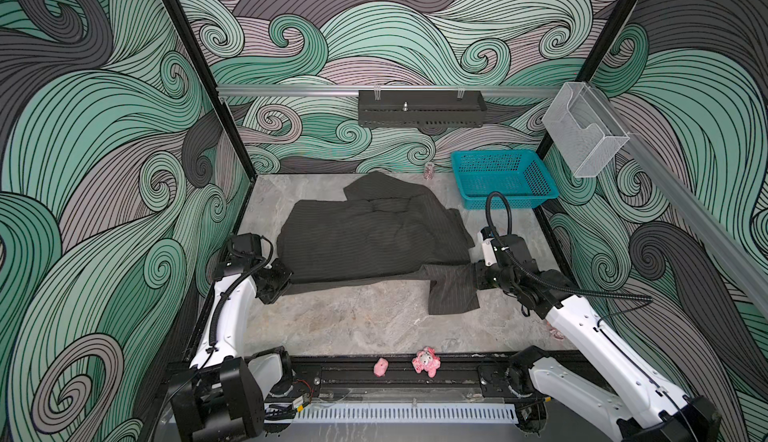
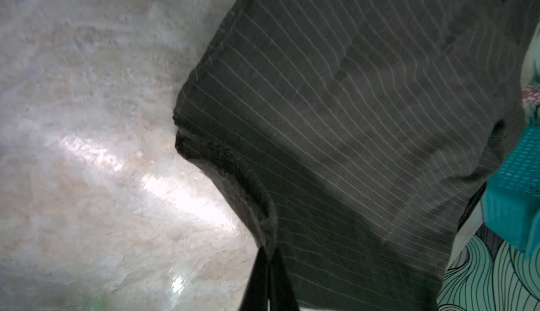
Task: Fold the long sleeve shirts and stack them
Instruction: 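Lay the shirt flat on the table with both grippers and release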
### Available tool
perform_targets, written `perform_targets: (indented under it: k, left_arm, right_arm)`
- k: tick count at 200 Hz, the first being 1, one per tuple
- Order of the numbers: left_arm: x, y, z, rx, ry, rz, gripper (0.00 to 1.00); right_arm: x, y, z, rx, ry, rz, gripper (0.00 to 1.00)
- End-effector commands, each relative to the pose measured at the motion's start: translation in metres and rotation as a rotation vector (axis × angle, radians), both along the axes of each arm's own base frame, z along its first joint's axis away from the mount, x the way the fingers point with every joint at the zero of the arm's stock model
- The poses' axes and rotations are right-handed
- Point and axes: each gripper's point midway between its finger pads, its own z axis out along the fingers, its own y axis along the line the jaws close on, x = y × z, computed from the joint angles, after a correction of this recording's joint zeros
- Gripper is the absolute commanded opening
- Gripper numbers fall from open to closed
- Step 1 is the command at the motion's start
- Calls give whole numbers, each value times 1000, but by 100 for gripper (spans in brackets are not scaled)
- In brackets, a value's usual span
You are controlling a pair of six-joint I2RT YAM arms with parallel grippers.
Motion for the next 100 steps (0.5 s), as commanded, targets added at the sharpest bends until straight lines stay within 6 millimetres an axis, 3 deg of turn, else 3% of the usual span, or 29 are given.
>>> perform_targets:
  k: [1,10,23,49,76,100]
  left_arm:
    - [2,10,13,58,-35,53,0]
    - [0,9,12,52,-18,57,9]
    - [-2,7,20,48,-26,61,30]
    - [-8,7,48,60,-103,78,50]
    - [-4,11,85,96,-234,114,57]
    - [29,13,91,74,-297,105,53]
  right_arm:
    - [-10,-5,-13,22,64,-93,8]
    - [-13,-7,-16,18,77,-99,15]
    - [-16,-10,-16,13,82,-109,35]
    - [-20,-16,-2,8,50,-124,52]
    - [-10,-18,20,24,-2,-174,55]
    - [16,-13,25,16,19,-231,55]
